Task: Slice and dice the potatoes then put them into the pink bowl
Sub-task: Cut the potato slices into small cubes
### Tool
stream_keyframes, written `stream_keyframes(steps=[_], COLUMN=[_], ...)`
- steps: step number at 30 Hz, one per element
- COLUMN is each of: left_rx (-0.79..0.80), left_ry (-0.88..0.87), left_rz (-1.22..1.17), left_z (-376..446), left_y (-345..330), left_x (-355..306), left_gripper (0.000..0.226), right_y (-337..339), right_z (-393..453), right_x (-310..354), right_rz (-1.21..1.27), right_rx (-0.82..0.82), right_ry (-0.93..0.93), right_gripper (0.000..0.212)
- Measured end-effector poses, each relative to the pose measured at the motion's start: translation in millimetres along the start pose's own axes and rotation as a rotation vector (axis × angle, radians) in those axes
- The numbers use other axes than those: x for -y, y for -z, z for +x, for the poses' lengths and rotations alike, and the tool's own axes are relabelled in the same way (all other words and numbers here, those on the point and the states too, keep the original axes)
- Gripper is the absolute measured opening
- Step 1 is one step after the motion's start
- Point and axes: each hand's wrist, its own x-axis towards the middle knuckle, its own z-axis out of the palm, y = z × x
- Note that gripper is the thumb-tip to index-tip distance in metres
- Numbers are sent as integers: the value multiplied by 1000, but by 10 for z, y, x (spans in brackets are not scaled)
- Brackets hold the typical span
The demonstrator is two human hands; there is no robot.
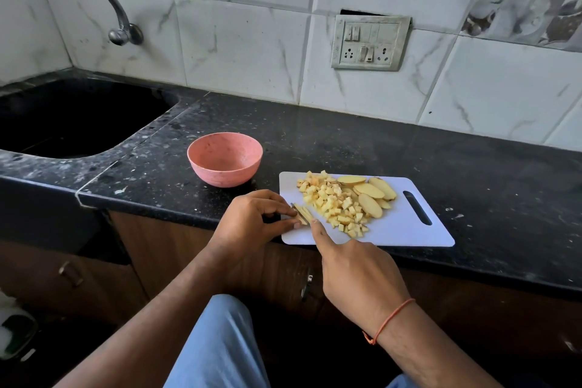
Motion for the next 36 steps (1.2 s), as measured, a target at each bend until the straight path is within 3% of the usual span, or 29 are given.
stream_keyframes(steps=[7, 11, 16, 22, 29, 33, 36], left_rx=[-7, -41, -37, -60, -30, -44, 67], left_ry=[-150, -241, -249, -262, -211, -98, 40], left_rz=[170, 267, 343, 385, 370, 213, 61], left_z=[-142, -276, -332, -299, -301, -185, 74], left_y=[-34, -69, -134, -173, -154, -59, 46], left_x=[47, 16, 9, 33, -18, -142, -145], left_gripper=[18, 28, 50, 48, 46, 25, 45], right_y=[1, -6, 42, 103, 65, -23, -134], right_z=[37, 63, 98, 149, 189, 147, 108], right_x=[-17, -42, -48, -28, -81, -127, -168], right_rz=[-59, -87, -105, -108, -39, 3, 53], right_rx=[73, 83, 97, 113, 112, 58, 13], right_ry=[48, 64, 67, 95, 79, 41, 20], right_gripper=[68, 72, 72, 70, 70, 70, 69])
